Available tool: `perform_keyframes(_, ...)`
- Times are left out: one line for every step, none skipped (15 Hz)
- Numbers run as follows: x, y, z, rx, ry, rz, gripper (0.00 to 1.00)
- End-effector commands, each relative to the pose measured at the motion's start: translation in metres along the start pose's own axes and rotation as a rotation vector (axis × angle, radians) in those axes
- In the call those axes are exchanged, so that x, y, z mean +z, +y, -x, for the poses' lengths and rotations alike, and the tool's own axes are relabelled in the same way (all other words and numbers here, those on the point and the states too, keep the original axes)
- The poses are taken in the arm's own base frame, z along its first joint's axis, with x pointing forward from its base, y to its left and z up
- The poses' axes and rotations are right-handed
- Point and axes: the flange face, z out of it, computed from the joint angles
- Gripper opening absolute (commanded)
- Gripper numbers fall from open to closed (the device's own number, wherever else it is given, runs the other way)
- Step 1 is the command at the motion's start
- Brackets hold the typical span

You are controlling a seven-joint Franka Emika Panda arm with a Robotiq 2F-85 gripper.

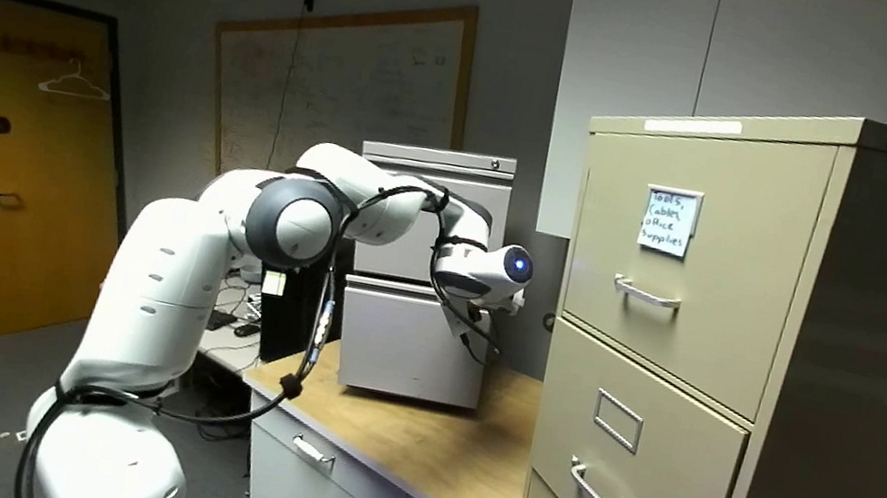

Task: Close the bottom drawer of the white file cabinet

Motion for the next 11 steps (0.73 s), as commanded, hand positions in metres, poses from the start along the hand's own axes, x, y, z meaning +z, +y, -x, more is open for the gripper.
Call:
perform_keyframes(0.014,-0.024,-0.033,0.0,-0.002,-0.057,0.0)
perform_keyframes(0.018,-0.027,-0.036,-0.003,-0.008,-0.056,0.0)
perform_keyframes(0.021,-0.029,-0.04,-0.007,-0.011,-0.058,0.0)
perform_keyframes(0.023,-0.03,-0.044,-0.011,-0.016,-0.057,0.0)
perform_keyframes(0.026,-0.032,-0.047,-0.015,-0.019,-0.055,0.01)
perform_keyframes(0.028,-0.034,-0.051,-0.019,-0.023,-0.052,0.01)
perform_keyframes(0.029,-0.035,-0.054,-0.022,-0.026,-0.05,0.01)
perform_keyframes(0.031,-0.036,-0.057,-0.025,-0.029,-0.047,0.0)
perform_keyframes(0.032,-0.037,-0.06,-0.028,-0.032,-0.044,0.01)
perform_keyframes(0.032,-0.037,-0.062,-0.029,-0.036,-0.04,0.01)
perform_keyframes(0.031,-0.037,-0.063,-0.029,-0.048,-0.034,0.01)
